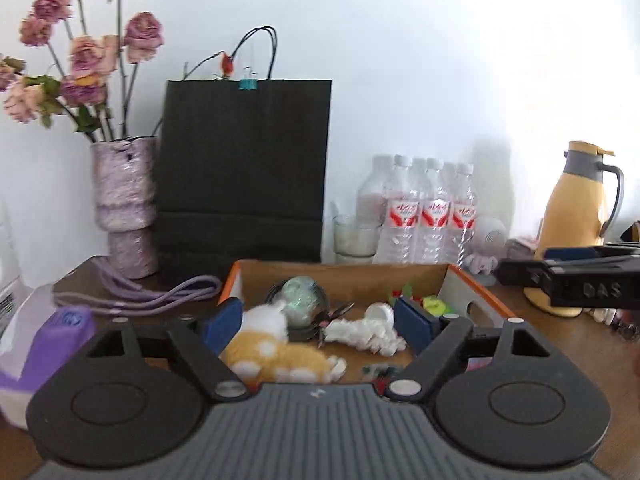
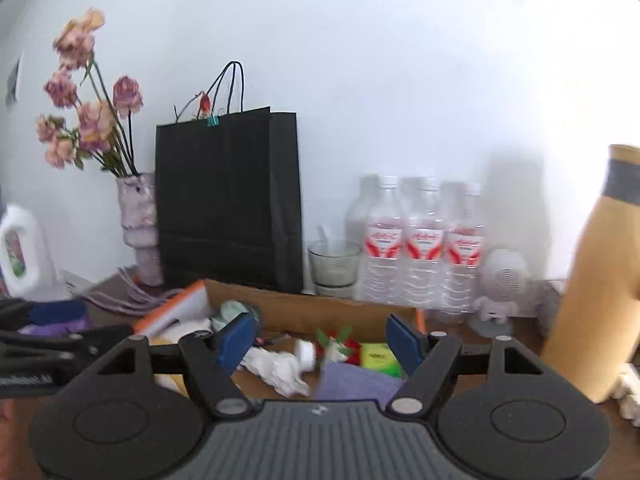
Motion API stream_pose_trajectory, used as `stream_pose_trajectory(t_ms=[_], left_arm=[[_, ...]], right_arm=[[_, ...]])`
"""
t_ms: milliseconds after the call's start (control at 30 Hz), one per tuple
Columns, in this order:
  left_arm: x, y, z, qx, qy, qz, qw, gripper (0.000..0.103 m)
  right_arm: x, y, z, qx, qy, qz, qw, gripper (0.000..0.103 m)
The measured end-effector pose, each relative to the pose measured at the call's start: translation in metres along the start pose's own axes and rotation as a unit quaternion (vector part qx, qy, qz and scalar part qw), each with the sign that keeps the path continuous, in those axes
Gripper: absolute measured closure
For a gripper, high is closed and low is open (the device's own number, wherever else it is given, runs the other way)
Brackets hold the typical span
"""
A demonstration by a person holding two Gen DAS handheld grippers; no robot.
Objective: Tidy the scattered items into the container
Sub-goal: 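Withdraw both tools toward the wet-wipe pack and yellow soap bar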
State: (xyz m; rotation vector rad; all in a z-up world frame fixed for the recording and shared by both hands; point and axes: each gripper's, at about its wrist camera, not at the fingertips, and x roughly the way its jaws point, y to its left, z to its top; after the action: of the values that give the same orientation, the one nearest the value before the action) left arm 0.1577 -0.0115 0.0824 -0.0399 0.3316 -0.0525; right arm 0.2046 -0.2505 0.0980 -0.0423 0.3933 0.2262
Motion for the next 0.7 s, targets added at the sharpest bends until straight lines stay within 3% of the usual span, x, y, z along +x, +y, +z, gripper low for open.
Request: stream_pose_trajectory(t_ms=[133, 200, 300, 433, 533, 633, 700], left_arm=[[-0.015, 0.018, -0.012, -0.039, 0.022, 0.013, 0.9989, 0.009], [-0.012, 0.022, -0.018, -0.06, 0.061, -0.022, 0.9961, 0.006], [-0.002, 0.013, -0.029, -0.076, 0.119, -0.103, 0.9846, 0.006], [0.023, -0.029, -0.036, -0.063, 0.153, -0.113, 0.9797, 0.006], [0.041, -0.062, -0.037, -0.047, 0.165, -0.148, 0.974, 0.005], [0.056, -0.092, -0.046, -0.005, 0.182, -0.104, 0.9778, 0.009], [0.061, -0.096, -0.054, 0.002, 0.189, -0.088, 0.9779, 0.027]], right_arm=[[-0.015, 0.009, -0.03, 0.019, 0.068, 0.046, 0.996, 0.03], [-0.016, 0.014, -0.049, 0.018, 0.093, 0.044, 0.994, 0.031], [-0.024, 0.011, -0.074, 0.031, 0.103, -0.006, 0.994, 0.037], [-0.05, -0.013, -0.097, 0.075, 0.086, -0.092, 0.989, 0.038], [-0.061, -0.03, -0.105, 0.103, 0.082, -0.109, 0.985, 0.038], [-0.062, -0.039, -0.111, 0.1, 0.089, -0.115, 0.984, 0.038], [-0.062, -0.044, -0.114, 0.11, 0.089, -0.111, 0.984, 0.038]])
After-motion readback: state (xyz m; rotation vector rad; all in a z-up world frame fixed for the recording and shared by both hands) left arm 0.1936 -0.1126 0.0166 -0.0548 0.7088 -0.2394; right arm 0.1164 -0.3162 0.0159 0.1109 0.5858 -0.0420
